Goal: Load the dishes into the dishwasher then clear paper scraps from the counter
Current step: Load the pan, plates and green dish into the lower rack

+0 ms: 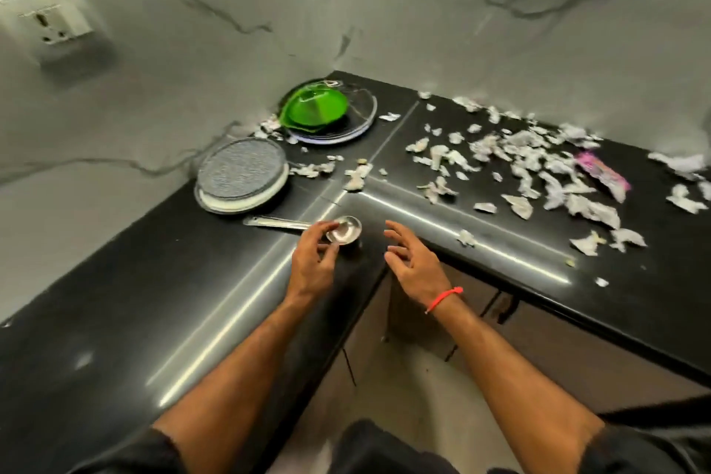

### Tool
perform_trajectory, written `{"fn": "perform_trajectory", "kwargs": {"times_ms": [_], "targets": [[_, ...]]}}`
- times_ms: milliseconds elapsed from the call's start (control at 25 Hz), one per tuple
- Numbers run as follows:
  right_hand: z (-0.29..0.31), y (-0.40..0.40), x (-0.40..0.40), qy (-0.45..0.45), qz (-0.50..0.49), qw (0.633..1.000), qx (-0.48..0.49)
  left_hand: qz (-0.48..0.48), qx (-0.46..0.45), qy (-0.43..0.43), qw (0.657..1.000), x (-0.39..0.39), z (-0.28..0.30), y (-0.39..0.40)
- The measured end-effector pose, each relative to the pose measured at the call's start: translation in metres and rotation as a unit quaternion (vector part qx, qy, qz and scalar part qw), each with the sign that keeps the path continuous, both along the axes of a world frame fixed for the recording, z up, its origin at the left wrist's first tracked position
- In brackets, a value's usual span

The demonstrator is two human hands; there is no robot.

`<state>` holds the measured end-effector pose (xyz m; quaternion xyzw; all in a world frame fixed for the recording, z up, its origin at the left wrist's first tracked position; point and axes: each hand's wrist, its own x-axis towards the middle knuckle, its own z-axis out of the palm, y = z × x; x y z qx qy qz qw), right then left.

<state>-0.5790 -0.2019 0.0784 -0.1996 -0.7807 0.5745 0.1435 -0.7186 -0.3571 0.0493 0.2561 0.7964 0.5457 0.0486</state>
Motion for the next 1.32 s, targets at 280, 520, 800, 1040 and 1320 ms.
{"fn": "perform_trajectory", "kwargs": {"times_ms": [280, 520, 800, 1040, 1320], "targets": [[-0.002, -0.034, -0.094, -0.013, 0.032, 0.999, 0.019, 0.090, -0.219, 0.054, 0.970, -0.154, -0.012, -0.047], [-0.008, -0.027, -0.118, -0.038, 0.027, 0.998, 0.040, 0.081, -0.424, 0.082, 0.898, -0.222, -0.012, -0.047], [-0.014, -0.018, -0.117, -0.040, 0.009, 0.999, 0.031, 0.047, -0.486, 0.301, 0.819, -0.230, -0.017, -0.056], [-0.013, -0.014, -0.105, -0.019, -0.020, 0.999, 0.020, 0.085, -0.414, 0.392, 0.817, -0.249, 0.049, -0.054], [0.004, -0.014, -0.092, 0.058, -0.076, 0.994, -0.051, 0.063, -0.106, 0.403, 0.907, -0.173, 0.125, 0.002]]}}
